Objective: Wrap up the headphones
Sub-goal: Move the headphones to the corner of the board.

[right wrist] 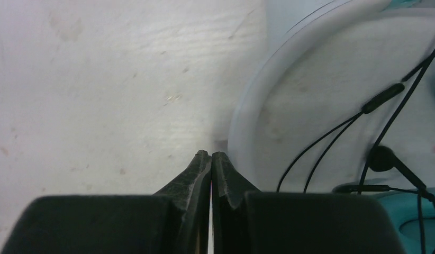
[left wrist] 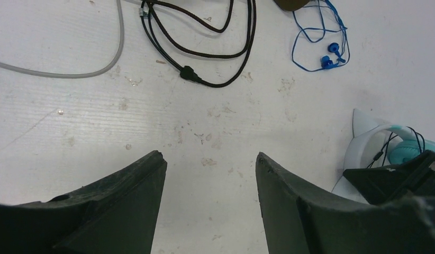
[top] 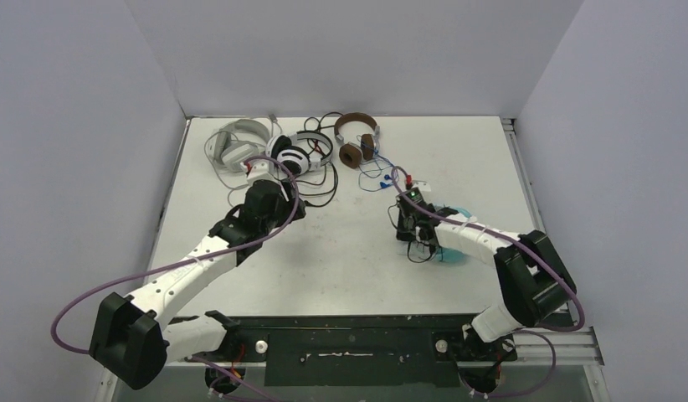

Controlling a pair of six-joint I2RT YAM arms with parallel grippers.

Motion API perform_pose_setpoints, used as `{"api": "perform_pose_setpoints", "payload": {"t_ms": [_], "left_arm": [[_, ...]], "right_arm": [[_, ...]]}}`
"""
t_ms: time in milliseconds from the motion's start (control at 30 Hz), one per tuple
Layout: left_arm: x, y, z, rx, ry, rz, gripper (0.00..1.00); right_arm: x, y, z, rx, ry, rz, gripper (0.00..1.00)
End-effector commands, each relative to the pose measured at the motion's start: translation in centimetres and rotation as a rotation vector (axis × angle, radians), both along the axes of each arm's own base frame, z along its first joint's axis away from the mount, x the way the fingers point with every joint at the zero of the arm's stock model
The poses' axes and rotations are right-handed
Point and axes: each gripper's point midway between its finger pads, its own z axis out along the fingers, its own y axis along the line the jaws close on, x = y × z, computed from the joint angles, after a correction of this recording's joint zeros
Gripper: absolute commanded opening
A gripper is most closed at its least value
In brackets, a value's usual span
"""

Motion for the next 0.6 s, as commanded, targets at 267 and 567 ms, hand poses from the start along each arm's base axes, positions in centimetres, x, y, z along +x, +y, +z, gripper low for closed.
{"api": "perform_pose_setpoints", "payload": {"t_ms": [267, 567], "left_arm": [[1.3, -2.0, 0.8, -0.092, -0.045, -0.062, 0.6], [0.3, -0.3, 1.7, -0.059, -0.025, -0.034, 0.8]], "right_arm": [[7.4, -14.3, 4.8, -0.069, -0.168, -0.343, 0.0], [7.6, -8.1, 12.0, 0.155, -0.407, -0.057, 0.31]]}}
